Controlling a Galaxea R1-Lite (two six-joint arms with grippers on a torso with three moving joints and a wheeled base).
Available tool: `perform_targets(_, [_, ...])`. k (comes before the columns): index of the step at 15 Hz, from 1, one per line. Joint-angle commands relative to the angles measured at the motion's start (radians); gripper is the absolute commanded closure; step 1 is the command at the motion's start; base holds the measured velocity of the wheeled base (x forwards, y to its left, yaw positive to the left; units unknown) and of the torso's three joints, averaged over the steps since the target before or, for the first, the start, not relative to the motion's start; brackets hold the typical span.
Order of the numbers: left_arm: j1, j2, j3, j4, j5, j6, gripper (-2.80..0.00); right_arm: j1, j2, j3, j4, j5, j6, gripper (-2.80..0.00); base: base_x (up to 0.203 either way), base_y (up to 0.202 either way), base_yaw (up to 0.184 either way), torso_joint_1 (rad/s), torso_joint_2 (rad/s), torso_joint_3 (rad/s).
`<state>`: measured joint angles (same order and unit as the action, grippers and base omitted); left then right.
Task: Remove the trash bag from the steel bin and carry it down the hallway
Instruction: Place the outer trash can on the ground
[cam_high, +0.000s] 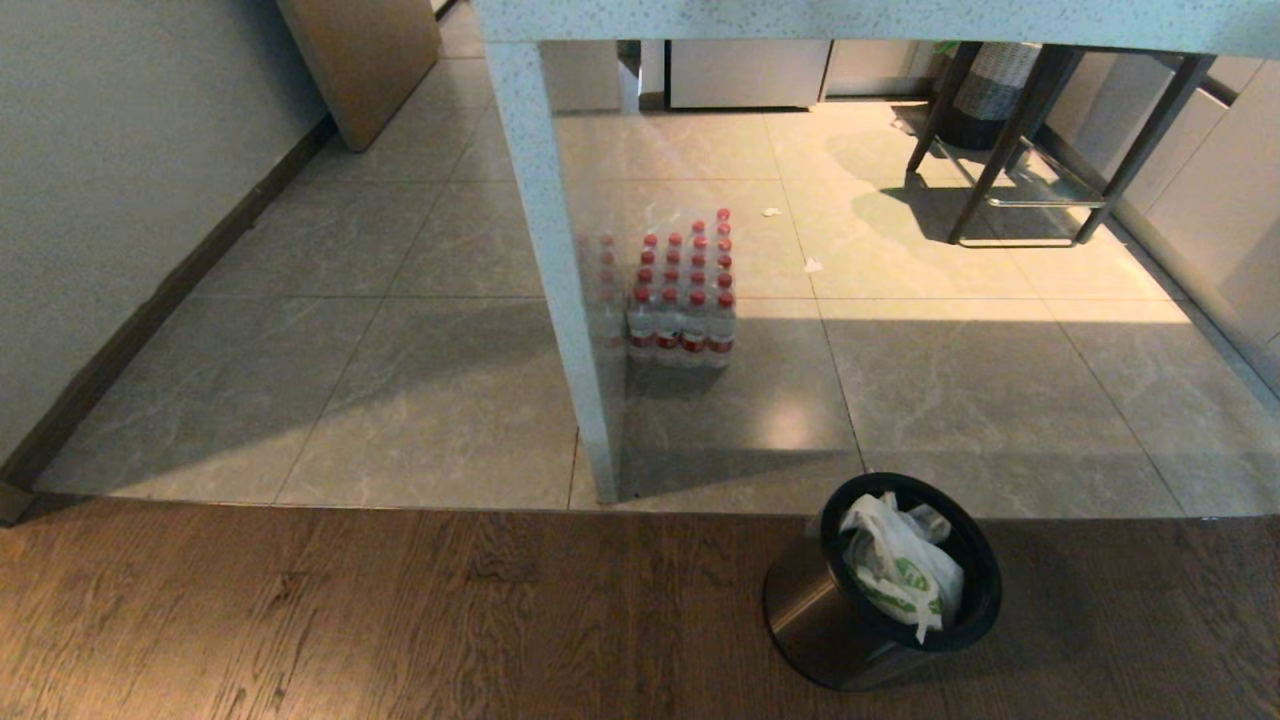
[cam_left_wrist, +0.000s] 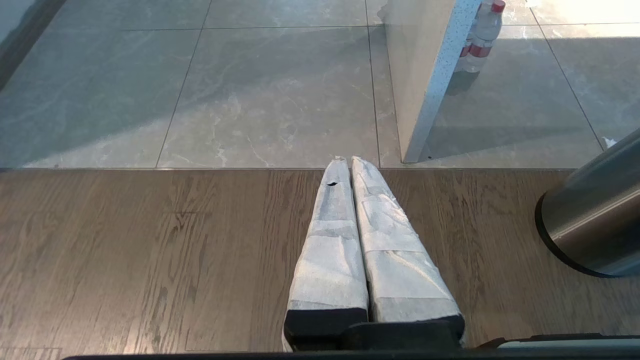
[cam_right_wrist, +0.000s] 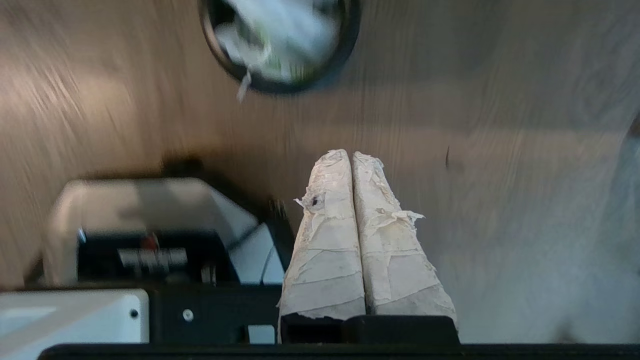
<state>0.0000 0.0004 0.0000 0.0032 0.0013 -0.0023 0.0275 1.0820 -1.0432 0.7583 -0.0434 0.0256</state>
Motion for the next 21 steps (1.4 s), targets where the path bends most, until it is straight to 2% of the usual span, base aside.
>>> perform_targets(1, [0.0,0.0,0.0,0.0,0.0,-0.001,0.0,0.018,0.299,-0.001,-0.085,0.0,-0.017,0.0,0.0,0.0,0.0,0.0,0.0,0.0])
perform_targets(2, [0.0,0.0,0.0,0.0,0.0,-0.001,0.0,0.023,0.374,0.02,-0.167,0.0,-0.041,-0.08,0.0,0.0,0.0,0.0,0.0,0.0])
perform_targets(3, [0.0,0.0,0.0,0.0,0.0,-0.001,0.0,0.023,0.441,0.041,-0.258,-0.002,-0.069,-2.8,0.0,0.0,0.0,0.0,0.0,0.0])
perform_targets(7, [0.0,0.0,0.0,0.0,0.0,-0.001,0.0,-0.021,0.687,0.097,-0.588,-0.019,-0.152,-2.8,0.0,0.0,0.0,0.0,0.0,0.0])
perform_targets(10, [0.0,0.0,0.0,0.0,0.0,-0.001,0.0,-0.097,0.828,0.101,-0.714,-0.027,-0.369,-2.8,0.0,0.0,0.0,0.0,0.0,0.0])
perform_targets(11, [0.0,0.0,-0.002,0.0,0.0,-0.001,0.0,-0.118,0.87,0.088,-0.749,-0.028,-0.403,-2.8,0.0,0.0,0.0,0.0,0.0,0.0])
perform_targets(15, [0.0,0.0,0.0,0.0,0.0,-0.001,0.0,-0.138,0.991,0.042,-0.816,-0.028,-0.416,-2.8,0.0,0.0,0.0,0.0,0.0,0.0])
perform_targets(21, [0.0,0.0,0.0,0.0,0.0,-0.001,0.0,-0.124,1.131,-0.038,-0.914,-0.024,-0.412,-2.8,0.0,0.0,0.0,0.0,0.0,0.0])
